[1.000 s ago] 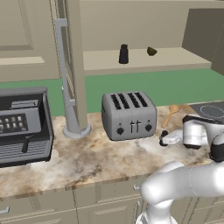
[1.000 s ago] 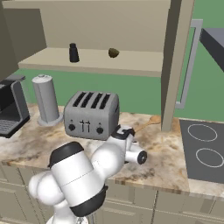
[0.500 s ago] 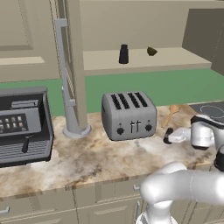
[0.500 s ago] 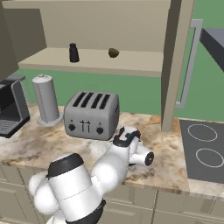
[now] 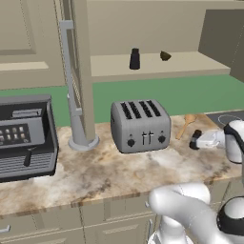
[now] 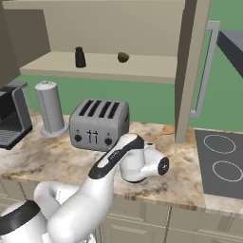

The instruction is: Pick the shaker and shaker from the counter and place them in the cabinet.

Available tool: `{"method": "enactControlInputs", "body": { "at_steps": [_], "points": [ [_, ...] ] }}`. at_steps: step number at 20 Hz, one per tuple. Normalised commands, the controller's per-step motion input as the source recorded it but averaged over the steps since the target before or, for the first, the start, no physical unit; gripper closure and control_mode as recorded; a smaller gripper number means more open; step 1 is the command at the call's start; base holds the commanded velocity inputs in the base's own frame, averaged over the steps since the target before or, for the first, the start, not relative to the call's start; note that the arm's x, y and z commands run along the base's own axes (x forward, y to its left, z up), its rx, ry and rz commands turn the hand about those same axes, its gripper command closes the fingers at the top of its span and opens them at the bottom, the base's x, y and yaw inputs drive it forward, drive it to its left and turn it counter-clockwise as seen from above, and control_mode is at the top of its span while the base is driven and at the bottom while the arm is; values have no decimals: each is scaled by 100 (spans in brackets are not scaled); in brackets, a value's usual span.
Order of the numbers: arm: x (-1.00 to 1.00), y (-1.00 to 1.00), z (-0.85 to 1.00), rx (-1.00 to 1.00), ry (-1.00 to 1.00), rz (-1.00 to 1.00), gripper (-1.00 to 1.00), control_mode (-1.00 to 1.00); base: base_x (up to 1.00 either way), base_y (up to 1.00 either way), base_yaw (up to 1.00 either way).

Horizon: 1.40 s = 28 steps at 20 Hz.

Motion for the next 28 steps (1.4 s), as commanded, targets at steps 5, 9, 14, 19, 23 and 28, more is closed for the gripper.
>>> {"method": "enactControlInputs", "body": {
  "at_steps": [5, 9, 14, 19, 23, 28],
  "points": [
    [-56, 57, 89, -6, -1, 0, 100, -100, 0, 0, 0],
    [-48, 62, 89, -1, 0, 0, 100, -100, 0, 0, 0],
    [-24, 26, 100, 0, -1, 0, 100, -100, 0, 0, 0],
    [-11, 16, 100, 0, -2, 0, 100, -100, 0, 0, 0],
    [-2, 15, 100, 0, -1, 0, 100, -100, 0, 0, 0],
    [2, 7, 100, 0, 0, -4, 100, -100, 0, 0, 0]
  ]
}}
